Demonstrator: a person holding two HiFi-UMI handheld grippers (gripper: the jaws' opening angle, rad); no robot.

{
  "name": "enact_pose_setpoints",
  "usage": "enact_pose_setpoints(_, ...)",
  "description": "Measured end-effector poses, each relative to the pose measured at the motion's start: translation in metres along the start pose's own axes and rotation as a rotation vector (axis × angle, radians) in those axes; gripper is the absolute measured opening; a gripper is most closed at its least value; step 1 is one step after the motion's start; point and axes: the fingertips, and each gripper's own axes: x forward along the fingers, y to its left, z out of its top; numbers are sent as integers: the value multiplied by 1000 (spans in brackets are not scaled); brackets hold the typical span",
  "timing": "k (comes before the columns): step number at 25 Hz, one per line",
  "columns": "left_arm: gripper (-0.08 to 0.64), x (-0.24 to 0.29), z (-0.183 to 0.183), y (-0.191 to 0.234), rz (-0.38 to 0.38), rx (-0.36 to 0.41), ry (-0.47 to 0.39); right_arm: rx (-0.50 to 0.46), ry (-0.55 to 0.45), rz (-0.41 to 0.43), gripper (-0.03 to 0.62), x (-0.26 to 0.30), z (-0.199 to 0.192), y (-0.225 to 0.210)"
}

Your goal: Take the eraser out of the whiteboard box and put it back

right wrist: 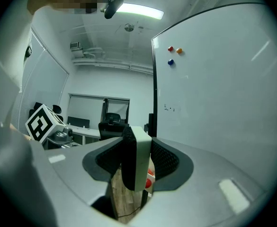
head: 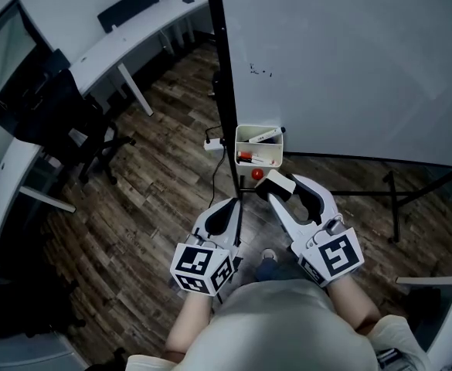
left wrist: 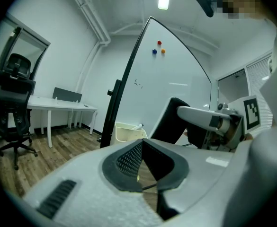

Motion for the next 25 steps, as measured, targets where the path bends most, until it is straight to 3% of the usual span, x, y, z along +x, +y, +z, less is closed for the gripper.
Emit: enact_pose_setpoints(25,5,48,12,21,102,-33,-23,1,6,79,181,41,-6,-54)
